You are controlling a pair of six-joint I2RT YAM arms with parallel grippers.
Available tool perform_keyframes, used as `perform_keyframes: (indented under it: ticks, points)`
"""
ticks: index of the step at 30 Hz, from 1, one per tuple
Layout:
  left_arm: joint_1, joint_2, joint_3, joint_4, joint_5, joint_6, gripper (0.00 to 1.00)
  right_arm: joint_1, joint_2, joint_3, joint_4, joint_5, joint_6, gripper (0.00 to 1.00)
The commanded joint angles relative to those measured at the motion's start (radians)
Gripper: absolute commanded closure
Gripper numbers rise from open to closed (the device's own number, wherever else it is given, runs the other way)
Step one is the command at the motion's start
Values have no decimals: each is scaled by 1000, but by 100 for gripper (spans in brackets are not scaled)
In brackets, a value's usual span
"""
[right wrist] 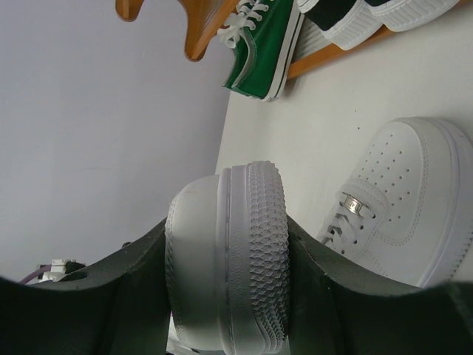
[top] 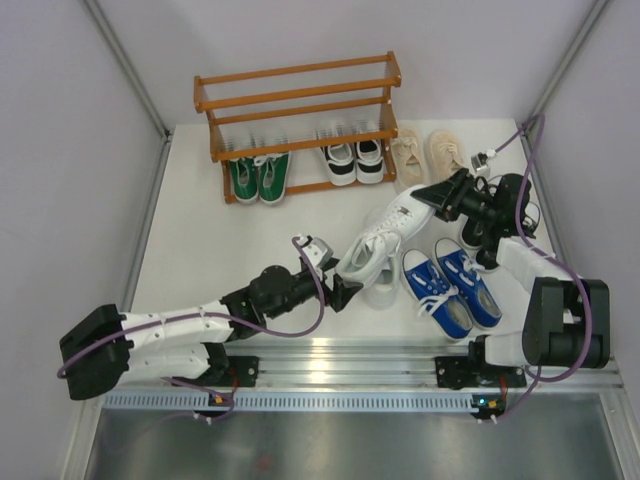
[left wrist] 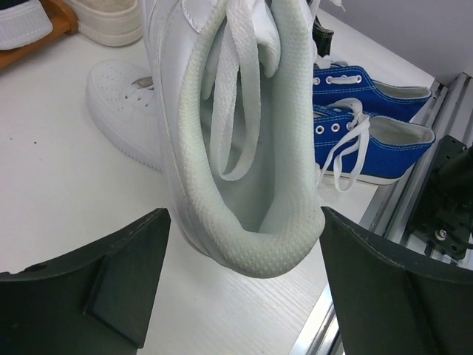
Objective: Place and organize the shoes onto the shoe shelf
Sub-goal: Pick up the shoe at the center of the board.
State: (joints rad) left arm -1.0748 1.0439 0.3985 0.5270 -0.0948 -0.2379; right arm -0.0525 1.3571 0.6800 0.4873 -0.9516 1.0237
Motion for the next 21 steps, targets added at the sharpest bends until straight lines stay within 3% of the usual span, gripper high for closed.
perform_keyframes:
  ticks: [1,5,12,15,16,17,21]
  points:
    - [1,45,31,91,-14,12,14,6,-29,21,73,-30,52,100]
    - [1,105,75,91,-37,6,19,9,-27,21,70,-32,52,100]
    - [4,151,95,143,-86,-18,39,11,-23,21,68,-33,44,100]
    - [4,142,102,148,-59,-18,35,13,-21,23,65,-33,41,100]
    - [4,137,102,148,-51,-15,25,14,-19,23,62,-33,39,100]
    - [4,131,100,151,-45,-18,22,14,-19,23,60,-33,38,100]
    - [4,101,83,163,-37,-27,16,14,-19,24,57,-32,32,100]
